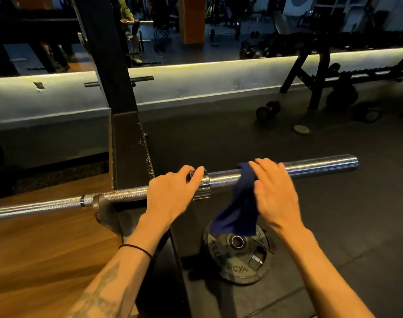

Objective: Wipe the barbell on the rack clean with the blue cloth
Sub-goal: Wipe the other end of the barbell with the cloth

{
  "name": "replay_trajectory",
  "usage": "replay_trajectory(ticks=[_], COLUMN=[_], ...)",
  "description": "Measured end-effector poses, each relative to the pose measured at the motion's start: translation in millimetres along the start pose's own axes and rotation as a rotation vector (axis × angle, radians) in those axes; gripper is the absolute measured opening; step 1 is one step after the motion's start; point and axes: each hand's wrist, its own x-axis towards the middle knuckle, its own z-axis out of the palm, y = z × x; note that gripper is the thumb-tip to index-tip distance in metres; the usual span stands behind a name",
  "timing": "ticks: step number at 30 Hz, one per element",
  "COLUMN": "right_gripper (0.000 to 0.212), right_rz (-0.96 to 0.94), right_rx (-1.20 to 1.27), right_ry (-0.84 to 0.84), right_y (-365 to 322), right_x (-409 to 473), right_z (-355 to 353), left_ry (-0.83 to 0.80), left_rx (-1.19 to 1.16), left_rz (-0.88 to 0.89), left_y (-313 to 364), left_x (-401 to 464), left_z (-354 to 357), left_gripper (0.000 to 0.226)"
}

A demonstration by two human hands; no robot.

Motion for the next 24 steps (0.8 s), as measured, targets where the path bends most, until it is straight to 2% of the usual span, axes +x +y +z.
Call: replay_trajectory(ticks=[3,6,8,10,13,15,18,22,24], right_gripper=[0.056,0.038,0.031,0.043,0.055,0.054,0.058,0.057,0.048], right_rz=[0.181,0.214,0.096,-0.052,-0.201,-0.140,0.113,0.299,0.219], right_rx=[0.036,0.172,0.254,0.254,0.075,-0.005,-0.008,0.140,0.217], right_ry=[0.075,0.160,0.127,0.020,-0.086,-0.056,0.011,0.114,0.152], right_y=[2.4,-42.8,-72.2,-84.6,-55.6,-22.5,12.4,-25.2,-58.4], right_x=[-2.5,6.4,6.2,0.5,-1.1,-1.0,-6.9,-4.3,-1.4], right_z=[6.3,13.7,19.8,25.7,15.5,2.8,-5.8,13.8,23.3], left_ry=[-0.056,-0.044,-0.054,-0.021,0.041,0.081,0.068,0.027,0.054], left_rx=[0.056,0.075,0.039,0.000,-0.313,-0.476,-0.358,-0.392,-0.411], left_rz=[-0.009,-0.051,-0.052,-0.046,-0.180,-0.141,0.012,-0.015,-0.050], left_y=[0.1,2.2,2.2,0.8,-2.3,-7.5,-14.7,-11.7,-10.4], left_x=[3.3,3.4,1.5,0.1,-4.1,-6.7,-10.0,-8.9,-7.7], left_z=[-4.8,-4.3,-1.8,2.9,4.8,7.7,10.4,9.1,8.2], left_gripper=[0.069,0.061,0.054,0.046,0.045,0.051,0.076,0.076,0.073])
